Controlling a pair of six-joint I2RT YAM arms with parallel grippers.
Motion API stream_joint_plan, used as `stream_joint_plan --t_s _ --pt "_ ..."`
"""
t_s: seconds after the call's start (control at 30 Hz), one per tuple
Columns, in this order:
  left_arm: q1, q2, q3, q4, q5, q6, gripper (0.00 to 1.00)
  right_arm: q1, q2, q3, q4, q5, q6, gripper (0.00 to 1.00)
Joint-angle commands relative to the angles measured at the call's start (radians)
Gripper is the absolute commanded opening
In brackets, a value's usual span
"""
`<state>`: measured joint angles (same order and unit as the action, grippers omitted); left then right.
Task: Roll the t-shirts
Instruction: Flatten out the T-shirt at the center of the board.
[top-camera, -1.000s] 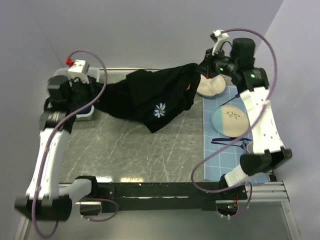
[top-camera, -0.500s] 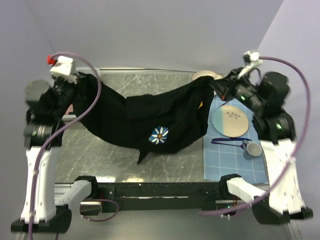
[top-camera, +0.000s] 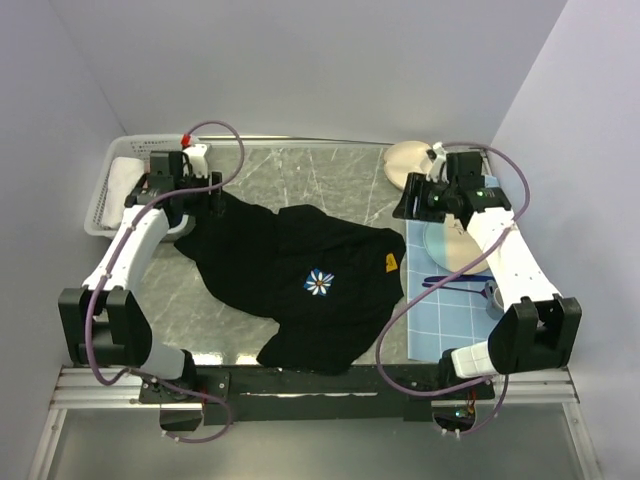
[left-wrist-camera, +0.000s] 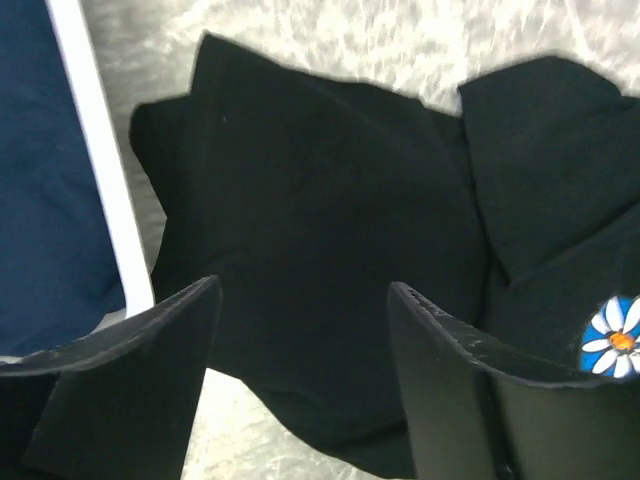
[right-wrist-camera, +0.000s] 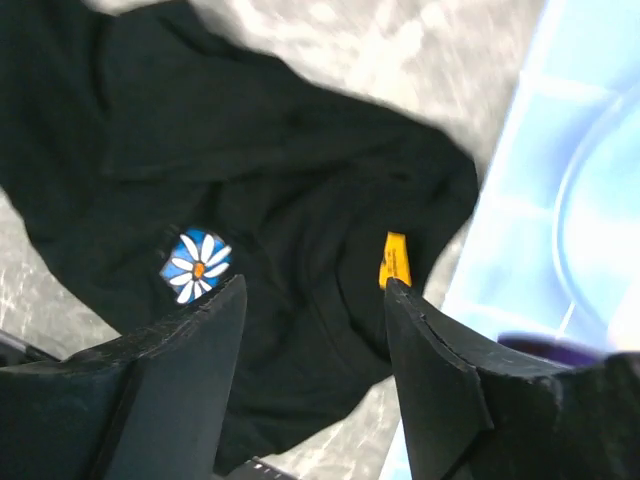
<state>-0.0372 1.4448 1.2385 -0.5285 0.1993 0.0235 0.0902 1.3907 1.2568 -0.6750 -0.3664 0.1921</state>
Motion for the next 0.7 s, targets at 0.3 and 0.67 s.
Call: stream_joint_plan --t_s 0.3,0.67 --pt "0.005 -0.153 0.019 -0.054 0.017 -0.223 0.77 0.48 0.256 0.229 0.218 -0.101 -0.736 0.65" --pt "0.089 -0.247 -0.026 -0.051 -0.017 -0.211 0.77 0.626 0.565 0.452 0.155 -0.155 -1.014 0.62"
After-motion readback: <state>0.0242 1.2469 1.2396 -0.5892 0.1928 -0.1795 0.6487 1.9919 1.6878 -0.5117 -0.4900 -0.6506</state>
